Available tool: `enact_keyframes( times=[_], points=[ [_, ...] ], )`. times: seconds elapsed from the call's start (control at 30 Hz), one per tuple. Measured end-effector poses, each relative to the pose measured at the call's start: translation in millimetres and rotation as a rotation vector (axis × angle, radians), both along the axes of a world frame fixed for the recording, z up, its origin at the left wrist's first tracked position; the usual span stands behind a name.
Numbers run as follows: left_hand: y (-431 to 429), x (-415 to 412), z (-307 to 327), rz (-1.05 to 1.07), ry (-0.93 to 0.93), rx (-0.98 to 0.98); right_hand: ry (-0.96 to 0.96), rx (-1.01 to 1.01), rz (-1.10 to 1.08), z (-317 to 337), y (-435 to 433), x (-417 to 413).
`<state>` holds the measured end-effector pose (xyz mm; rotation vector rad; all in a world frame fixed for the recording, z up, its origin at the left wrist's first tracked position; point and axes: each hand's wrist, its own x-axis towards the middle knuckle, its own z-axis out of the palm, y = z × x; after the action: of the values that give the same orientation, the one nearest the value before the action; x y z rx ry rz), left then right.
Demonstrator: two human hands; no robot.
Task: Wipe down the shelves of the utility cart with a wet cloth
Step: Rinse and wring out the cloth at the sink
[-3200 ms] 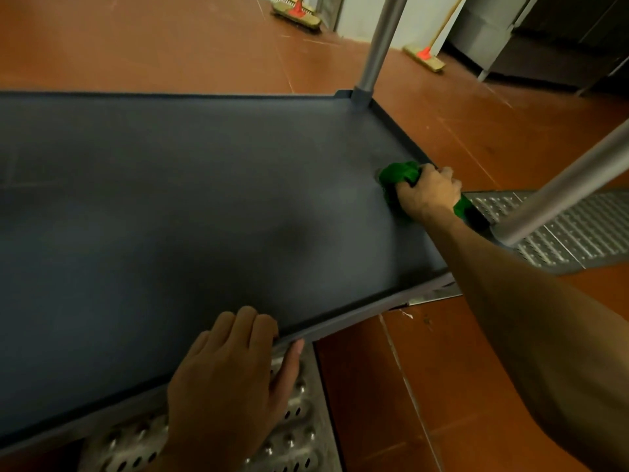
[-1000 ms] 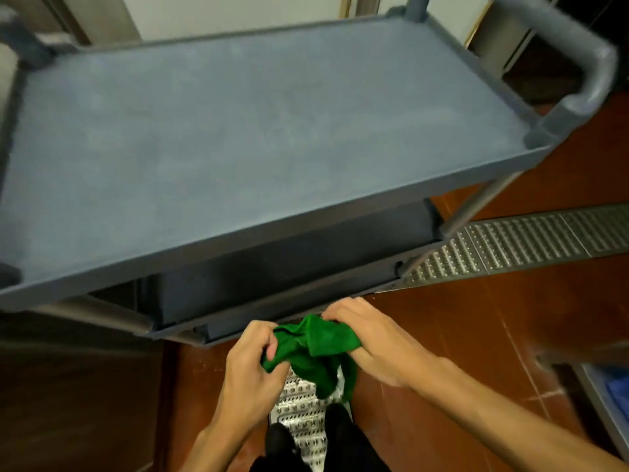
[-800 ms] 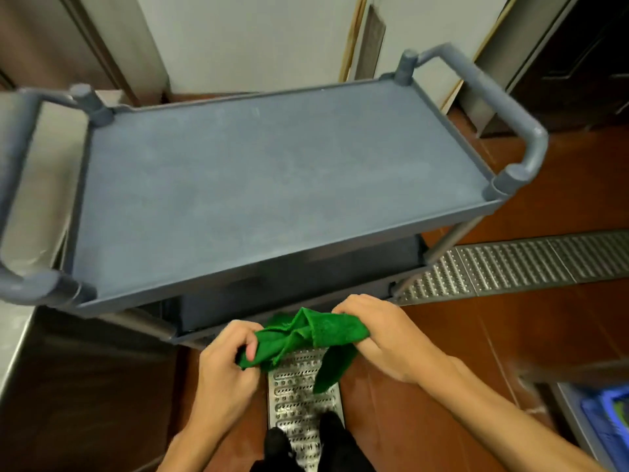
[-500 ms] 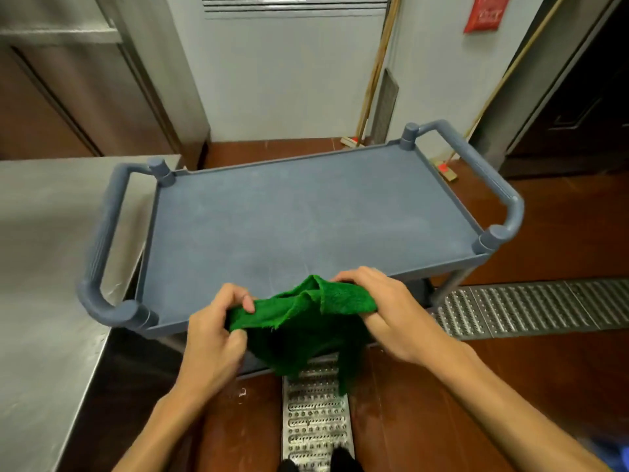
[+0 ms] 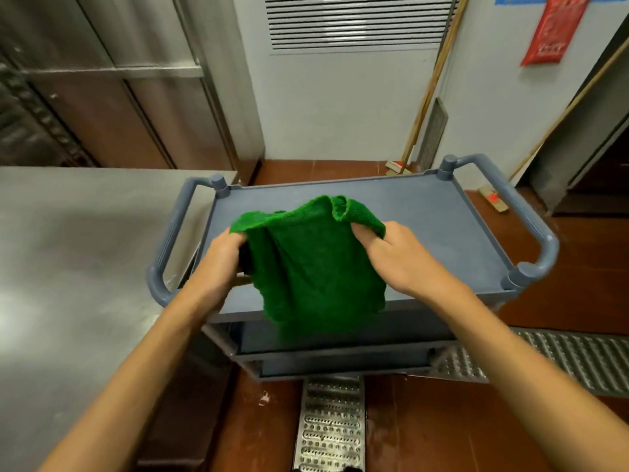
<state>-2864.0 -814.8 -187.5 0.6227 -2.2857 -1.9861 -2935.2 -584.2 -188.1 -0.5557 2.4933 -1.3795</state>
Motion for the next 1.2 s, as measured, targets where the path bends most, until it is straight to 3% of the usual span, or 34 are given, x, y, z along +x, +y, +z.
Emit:
enact_keyframes(
  times=[0.17,0.33,0.5,0.63,0.73,0.8,0.9,1.0,1.13,1.2],
  points=[
    [-6.8,2.5,-6.7,0.020,-0.188,0.156,-0.100,0.097,-0.019,5.7,-14.1,-13.5],
    [-1.6,10.5,-7.9,0.171,-0.183,0.367,-0.382,0.118,0.008,-3.2,-13.3,-32.0],
    [-5.3,34.3,-9.5,0.276,-0.285,0.404,-0.627,-0.047,0.223,-12.1,-9.9,-29.5],
    [-12.3,66.2,-3.9,0.309,-0.213,0.483,-0.697,-0.196,0.348,-14.2,-12.8,-13.9],
    [-26.1,101.0,1.6,0.316,-0.180,0.557,-0.526,-0.055,0.365,-5.1,-22.8,4.2],
    [-34.5,126.4,4.7,0.358,-0.178,0.587,-0.377,0.025,0.496,4.4,-30.5,21.1],
    [-41.1,167.9,7.1,0.435,-0.146,0.626,-0.004,0.298,0.741,11.7,-50.0,52.0],
    [-46.2,218.4,13.3,0.477,-0.102,0.652,0.311,0.510,0.808,8.6,-77.0,93.8],
    [-53.0,308.8,29.6,0.543,0.039,0.805,0.451,0.418,0.771,12.0,-104.8,154.9],
    [-56.3,359.7,35.8,0.600,0.110,0.760,0.507,0.338,0.756,12.7,-118.5,185.4]
  ],
)
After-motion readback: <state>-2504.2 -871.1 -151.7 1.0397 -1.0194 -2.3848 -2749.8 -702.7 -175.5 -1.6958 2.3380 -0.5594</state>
